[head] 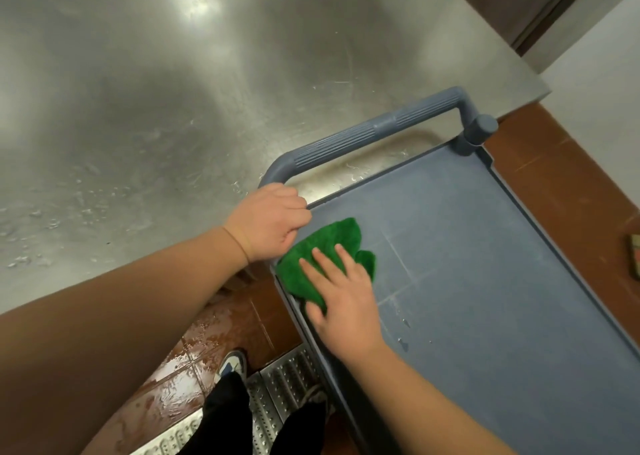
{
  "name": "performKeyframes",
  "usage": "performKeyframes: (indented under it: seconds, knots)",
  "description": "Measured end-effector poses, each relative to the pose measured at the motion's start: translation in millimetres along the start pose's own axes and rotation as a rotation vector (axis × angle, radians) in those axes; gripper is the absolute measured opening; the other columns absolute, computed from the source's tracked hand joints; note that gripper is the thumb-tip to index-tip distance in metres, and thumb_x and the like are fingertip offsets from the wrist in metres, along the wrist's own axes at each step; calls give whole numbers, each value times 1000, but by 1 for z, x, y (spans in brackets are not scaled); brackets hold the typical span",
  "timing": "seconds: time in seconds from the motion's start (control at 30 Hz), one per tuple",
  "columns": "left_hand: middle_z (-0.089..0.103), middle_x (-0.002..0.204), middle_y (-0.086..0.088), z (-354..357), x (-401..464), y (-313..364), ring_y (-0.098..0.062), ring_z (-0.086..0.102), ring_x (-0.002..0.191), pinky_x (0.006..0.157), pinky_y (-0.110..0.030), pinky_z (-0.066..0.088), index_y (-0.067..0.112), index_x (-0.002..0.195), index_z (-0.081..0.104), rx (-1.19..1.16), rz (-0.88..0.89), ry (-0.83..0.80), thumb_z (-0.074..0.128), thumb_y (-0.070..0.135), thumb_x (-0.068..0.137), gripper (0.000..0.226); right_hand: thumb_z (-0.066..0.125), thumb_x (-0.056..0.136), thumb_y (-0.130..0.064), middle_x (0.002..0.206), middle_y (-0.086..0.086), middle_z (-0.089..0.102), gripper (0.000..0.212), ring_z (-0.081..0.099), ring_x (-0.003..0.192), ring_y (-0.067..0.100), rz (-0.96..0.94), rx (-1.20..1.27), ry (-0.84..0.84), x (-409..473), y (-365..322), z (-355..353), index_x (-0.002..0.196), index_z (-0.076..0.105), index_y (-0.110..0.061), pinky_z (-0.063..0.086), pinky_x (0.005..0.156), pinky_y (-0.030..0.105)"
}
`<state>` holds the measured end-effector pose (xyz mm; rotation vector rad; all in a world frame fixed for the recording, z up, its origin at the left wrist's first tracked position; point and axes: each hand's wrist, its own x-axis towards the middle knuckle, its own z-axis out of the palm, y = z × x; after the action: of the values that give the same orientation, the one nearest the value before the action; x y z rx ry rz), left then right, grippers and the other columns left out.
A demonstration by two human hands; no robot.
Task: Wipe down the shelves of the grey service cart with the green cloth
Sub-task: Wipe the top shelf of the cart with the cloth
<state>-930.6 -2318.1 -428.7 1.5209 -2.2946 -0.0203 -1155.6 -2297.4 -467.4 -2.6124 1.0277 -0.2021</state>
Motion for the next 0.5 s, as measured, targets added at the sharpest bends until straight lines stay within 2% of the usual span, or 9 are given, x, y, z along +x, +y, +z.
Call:
performKeyframes:
  seconds: [0.1, 0.2, 0.3, 0.4, 0.5]
  knots:
    - [49, 59, -7, 0, -1, 1, -27, 47, 59, 59, -33, 39, 9, 59, 50, 18, -29, 8, 42, 10, 66, 10, 59, 84, -37, 149, -4, 50, 59, 32, 145, 31, -31, -29, 21, -1, -5, 3, 143, 51, -31, 30, 112, 47]
    - [49, 59, -6, 4, 0, 2, -28, 48, 60, 60, -32, 36, 10, 59, 50, 24, -40, 19, 42, 11, 66, 10, 71, 78, -30, 149, -3, 50, 68, 35, 143, 32, -65, -103, -26, 7, 21, -4, 143, 51, -31, 35, 113, 48]
    - [48, 58, -7, 3, 4, 3, -29, 49, 60, 60, -31, 34, 10, 60, 50, 14, -54, 31, 42, 9, 66, 10, 72, 78, -22, 149, 1, 49, 68, 33, 143, 36, 146, -83, 47, 17, 61, -17, 142, 52, -27, 37, 111, 52]
    - [48, 58, -8, 5, 5, 4, -30, 50, 60, 60, -32, 36, 9, 61, 50, 25, -57, 35, 42, 9, 67, 10, 67, 81, -19, 149, 3, 50, 60, 30, 144, 38, 319, -7, 119, 22, 68, -24, 140, 55, -25, 34, 113, 54]
    - [49, 59, -10, 5, 5, 5, -31, 51, 61, 59, -33, 38, 8, 61, 51, 32, -42, 38, 43, 10, 66, 10, 64, 81, -23, 147, 2, 52, 59, 32, 143, 37, 186, 21, 76, 2, 36, -15, 139, 57, -25, 33, 113, 54]
